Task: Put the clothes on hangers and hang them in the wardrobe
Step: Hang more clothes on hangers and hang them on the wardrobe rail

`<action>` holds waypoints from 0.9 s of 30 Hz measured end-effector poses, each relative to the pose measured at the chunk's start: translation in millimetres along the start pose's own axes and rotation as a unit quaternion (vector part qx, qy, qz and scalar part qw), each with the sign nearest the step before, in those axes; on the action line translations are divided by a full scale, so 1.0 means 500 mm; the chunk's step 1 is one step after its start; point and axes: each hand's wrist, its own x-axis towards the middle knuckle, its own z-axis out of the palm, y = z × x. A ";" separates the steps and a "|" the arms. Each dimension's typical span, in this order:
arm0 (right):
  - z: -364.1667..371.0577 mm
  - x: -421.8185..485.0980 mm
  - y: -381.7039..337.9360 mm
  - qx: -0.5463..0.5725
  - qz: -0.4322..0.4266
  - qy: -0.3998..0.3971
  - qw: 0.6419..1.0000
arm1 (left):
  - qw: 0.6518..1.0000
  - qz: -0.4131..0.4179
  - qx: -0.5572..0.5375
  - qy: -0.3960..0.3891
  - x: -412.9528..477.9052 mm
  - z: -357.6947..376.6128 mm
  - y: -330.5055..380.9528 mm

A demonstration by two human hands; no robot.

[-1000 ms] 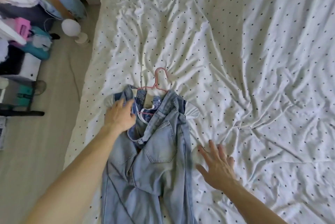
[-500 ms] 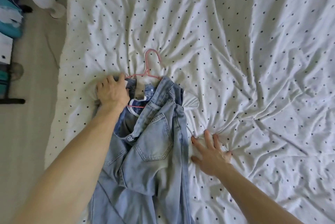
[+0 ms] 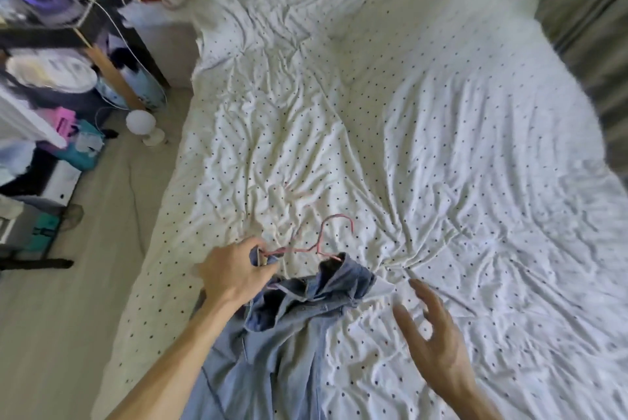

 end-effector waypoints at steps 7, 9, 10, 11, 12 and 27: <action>-0.260 -0.172 0.001 -0.187 -0.084 0.129 0.970 | 0.979 0.076 -0.185 -0.039 -0.220 -0.114 0.334; -0.346 -0.225 0.019 -0.175 -0.068 0.202 0.961 | 0.969 0.112 -0.210 -0.067 -0.291 -0.132 0.423; -0.390 -0.257 0.034 -0.164 -0.061 0.231 0.957 | 0.965 0.139 -0.204 -0.090 -0.328 -0.137 0.466; -0.434 -0.294 0.056 -0.156 -0.052 0.258 0.952 | 0.960 0.172 -0.191 -0.116 -0.367 -0.138 0.509; -0.473 -0.334 0.078 -0.145 -0.038 0.274 0.950 | 0.951 0.207 -0.179 -0.142 -0.406 -0.138 0.554; -0.780 -1.087 0.525 -0.083 0.107 0.496 0.858 | 0.670 0.533 0.043 -0.514 -1.189 0.087 1.162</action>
